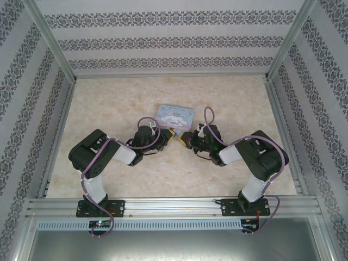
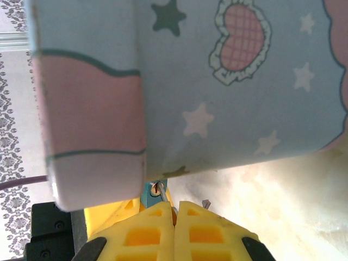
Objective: Unlock the padlock with the key
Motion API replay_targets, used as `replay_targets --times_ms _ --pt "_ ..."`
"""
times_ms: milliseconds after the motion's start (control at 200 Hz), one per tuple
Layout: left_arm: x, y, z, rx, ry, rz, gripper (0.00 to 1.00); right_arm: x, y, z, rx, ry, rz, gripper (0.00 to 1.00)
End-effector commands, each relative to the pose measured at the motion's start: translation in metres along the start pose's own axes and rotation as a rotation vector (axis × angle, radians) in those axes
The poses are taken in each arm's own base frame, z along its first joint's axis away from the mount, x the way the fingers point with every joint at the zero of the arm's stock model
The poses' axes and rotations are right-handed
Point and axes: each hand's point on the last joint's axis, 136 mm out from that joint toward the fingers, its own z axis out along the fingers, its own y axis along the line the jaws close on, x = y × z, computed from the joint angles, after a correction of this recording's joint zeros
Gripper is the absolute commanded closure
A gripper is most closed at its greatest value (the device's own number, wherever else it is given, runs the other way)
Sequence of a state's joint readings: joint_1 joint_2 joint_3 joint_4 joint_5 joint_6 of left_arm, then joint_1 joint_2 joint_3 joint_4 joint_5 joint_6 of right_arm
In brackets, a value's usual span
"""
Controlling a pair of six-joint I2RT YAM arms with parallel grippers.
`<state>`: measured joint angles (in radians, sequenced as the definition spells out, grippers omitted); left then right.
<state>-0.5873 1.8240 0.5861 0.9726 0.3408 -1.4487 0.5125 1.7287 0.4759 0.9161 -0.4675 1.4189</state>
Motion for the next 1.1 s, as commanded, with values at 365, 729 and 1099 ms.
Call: replay_targets --times_ms 365,729,1099 --pt "0.013 -0.048 -0.001 0.171 0.027 -0.018 1.00 -0.010 0.020 0.006 -0.054 -0.028 -0.018 1.00" --pt "0.021 -0.063 0.003 0.226 0.051 -0.055 1.00 -0.015 0.029 0.008 -0.105 -0.042 0.014 1.00" --pt "0.024 -0.057 0.002 0.201 0.058 -0.037 1.00 -0.032 0.032 -0.002 -0.125 -0.051 0.030 1.00"
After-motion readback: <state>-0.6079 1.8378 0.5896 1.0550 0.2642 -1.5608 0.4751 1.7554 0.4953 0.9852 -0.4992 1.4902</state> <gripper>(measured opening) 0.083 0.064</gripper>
